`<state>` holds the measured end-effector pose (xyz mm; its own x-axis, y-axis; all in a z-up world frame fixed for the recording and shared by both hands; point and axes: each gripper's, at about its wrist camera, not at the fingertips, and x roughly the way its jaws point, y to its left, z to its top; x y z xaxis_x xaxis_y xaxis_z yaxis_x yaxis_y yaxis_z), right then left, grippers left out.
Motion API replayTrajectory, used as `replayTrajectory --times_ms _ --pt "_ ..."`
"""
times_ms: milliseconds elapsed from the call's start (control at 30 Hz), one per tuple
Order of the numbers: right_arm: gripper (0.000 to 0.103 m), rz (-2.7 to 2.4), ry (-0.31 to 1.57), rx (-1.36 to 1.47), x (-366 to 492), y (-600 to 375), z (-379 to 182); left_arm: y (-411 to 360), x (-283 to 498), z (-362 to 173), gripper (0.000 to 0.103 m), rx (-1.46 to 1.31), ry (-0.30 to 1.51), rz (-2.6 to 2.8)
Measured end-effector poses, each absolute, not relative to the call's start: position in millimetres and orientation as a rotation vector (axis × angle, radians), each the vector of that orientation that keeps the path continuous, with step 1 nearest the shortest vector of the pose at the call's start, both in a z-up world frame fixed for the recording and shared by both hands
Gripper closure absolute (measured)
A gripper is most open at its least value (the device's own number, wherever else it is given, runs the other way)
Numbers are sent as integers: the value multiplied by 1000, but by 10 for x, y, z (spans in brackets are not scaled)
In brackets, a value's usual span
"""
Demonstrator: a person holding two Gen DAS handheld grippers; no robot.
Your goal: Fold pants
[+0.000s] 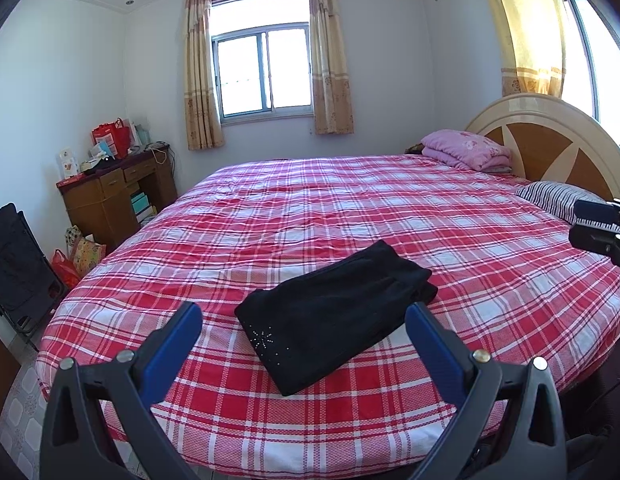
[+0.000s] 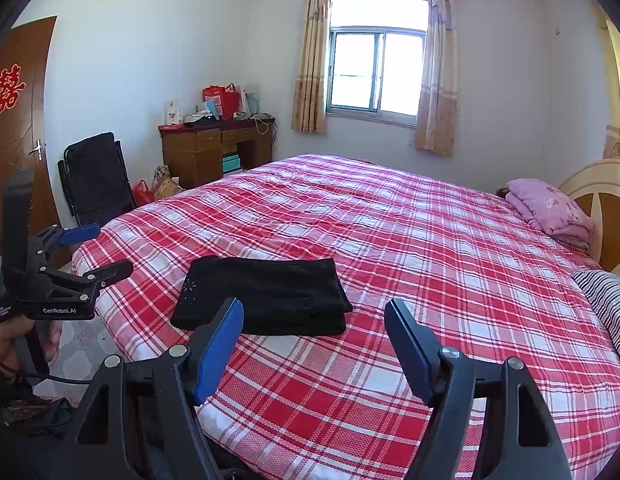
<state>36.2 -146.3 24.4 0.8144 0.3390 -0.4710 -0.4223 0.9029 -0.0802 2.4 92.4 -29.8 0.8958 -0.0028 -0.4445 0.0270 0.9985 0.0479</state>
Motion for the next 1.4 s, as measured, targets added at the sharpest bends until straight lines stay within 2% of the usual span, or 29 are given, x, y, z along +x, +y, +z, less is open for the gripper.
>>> replayTrajectory --times_ms 500,1400 --pt "29 406 468 -186 374 -1455 238 899 30 -304 0 64 467 -20" --pt "29 403 458 -221 358 -1391 169 898 -26 -202 0 94 371 44"
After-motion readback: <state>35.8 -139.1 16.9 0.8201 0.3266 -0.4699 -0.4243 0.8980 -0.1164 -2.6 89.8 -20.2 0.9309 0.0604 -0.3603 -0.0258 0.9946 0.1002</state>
